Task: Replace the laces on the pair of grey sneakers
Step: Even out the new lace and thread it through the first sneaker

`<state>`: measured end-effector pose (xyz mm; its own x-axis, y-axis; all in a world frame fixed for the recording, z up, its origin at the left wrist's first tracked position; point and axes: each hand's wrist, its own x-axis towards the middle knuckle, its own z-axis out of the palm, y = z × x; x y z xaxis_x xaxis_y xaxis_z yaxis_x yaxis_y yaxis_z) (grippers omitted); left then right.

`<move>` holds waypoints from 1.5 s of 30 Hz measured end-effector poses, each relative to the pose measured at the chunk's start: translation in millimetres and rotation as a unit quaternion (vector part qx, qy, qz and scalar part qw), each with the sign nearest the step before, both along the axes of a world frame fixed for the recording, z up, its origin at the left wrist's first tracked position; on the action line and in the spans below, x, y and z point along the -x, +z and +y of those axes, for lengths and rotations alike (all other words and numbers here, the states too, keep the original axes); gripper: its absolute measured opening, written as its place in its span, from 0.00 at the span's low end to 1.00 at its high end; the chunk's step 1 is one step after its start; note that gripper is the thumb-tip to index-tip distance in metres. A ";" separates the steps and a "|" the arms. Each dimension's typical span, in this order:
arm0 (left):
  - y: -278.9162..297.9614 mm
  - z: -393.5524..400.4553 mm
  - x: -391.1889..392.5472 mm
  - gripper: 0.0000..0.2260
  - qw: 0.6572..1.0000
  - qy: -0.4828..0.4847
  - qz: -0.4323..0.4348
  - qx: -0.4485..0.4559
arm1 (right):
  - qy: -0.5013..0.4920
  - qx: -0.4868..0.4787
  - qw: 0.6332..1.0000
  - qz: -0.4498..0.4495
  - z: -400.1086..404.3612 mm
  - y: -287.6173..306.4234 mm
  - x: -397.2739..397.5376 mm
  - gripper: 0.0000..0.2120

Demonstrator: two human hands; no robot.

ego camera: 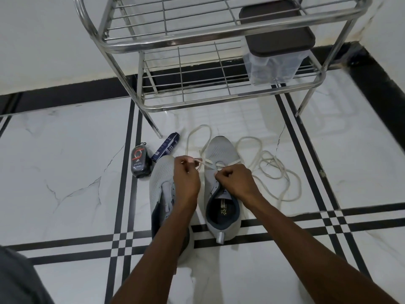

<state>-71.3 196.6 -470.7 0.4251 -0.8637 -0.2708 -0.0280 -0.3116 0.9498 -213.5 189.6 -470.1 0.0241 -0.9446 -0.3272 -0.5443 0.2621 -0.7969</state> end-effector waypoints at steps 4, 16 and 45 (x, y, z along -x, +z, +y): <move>36.1 -16.9 -30.0 0.04 0.983 0.031 0.182 0.015 | 0.000 0.001 1.000 -0.014 2.1 -2.1 1.1 0.12; -1.7 7.5 -43.1 0.14 0.869 -0.157 -0.467 -0.043 | 0.031 0.023 0.999 0.021 -1.9 -1.5 2.8 0.15; 15.7 3.9 -21.1 0.30 0.830 -0.171 -0.530 -0.027 | 0.026 0.020 0.999 0.021 3.8 7.1 5.6 0.10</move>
<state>-50.2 200.5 -455.0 0.1819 -0.9817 0.0567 -0.9348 -0.1547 0.3198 -219.1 193.4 -463.0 0.0598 -0.9549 -0.2908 -0.5897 0.2013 -0.7821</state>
